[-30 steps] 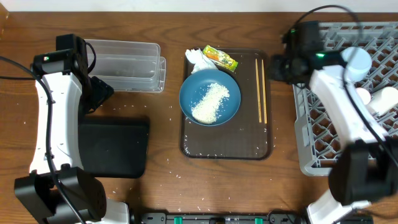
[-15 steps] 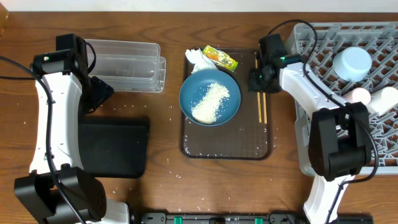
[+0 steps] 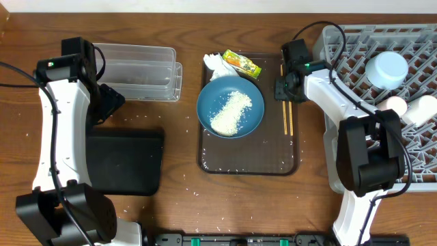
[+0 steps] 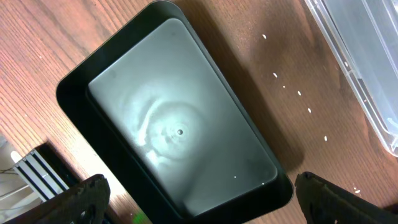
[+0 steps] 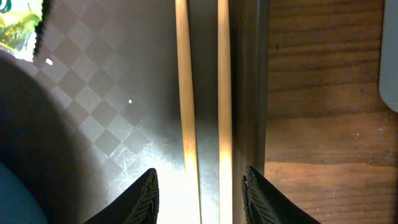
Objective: Sort waste into correct bins and load items into the dishwasher rack
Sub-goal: 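Reach the right gripper down to the wooden chopsticks on the tray, then grasp one chopstick and carry it into the dish rack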
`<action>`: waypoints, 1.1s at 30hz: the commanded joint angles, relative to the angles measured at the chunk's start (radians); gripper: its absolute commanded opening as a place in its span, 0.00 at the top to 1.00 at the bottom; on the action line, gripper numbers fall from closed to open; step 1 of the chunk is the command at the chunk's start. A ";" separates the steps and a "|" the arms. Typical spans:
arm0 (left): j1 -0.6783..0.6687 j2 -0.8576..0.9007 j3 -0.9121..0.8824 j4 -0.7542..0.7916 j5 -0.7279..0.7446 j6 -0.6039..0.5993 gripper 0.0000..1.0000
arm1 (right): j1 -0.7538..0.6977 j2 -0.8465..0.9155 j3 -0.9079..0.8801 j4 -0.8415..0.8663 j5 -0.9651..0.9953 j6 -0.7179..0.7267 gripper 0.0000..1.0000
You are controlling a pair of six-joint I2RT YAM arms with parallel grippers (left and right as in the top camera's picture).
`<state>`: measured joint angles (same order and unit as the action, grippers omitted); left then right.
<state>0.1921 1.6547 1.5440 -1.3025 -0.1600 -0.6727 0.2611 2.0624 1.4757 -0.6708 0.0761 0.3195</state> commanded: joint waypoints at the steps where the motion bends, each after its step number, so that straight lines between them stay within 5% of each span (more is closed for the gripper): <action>1: 0.004 -0.016 -0.002 -0.005 -0.008 0.006 0.02 | 0.028 0.018 -0.004 0.014 0.016 -0.014 0.59; 21: 0.004 -0.016 -0.002 -0.005 -0.008 0.006 0.02 | 0.048 0.084 -0.004 0.062 0.066 -0.014 0.59; 28: 0.004 -0.016 -0.002 -0.005 -0.008 0.006 0.02 | 0.048 0.082 -0.004 0.060 0.009 -0.013 0.99; 33: 0.004 -0.016 -0.002 -0.005 -0.008 0.006 0.02 | 0.039 0.037 0.002 0.047 -0.031 -0.010 0.99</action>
<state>0.1921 1.6547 1.5440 -1.3022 -0.1600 -0.6727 0.3031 2.1254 1.4765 -0.6098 0.0998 0.3065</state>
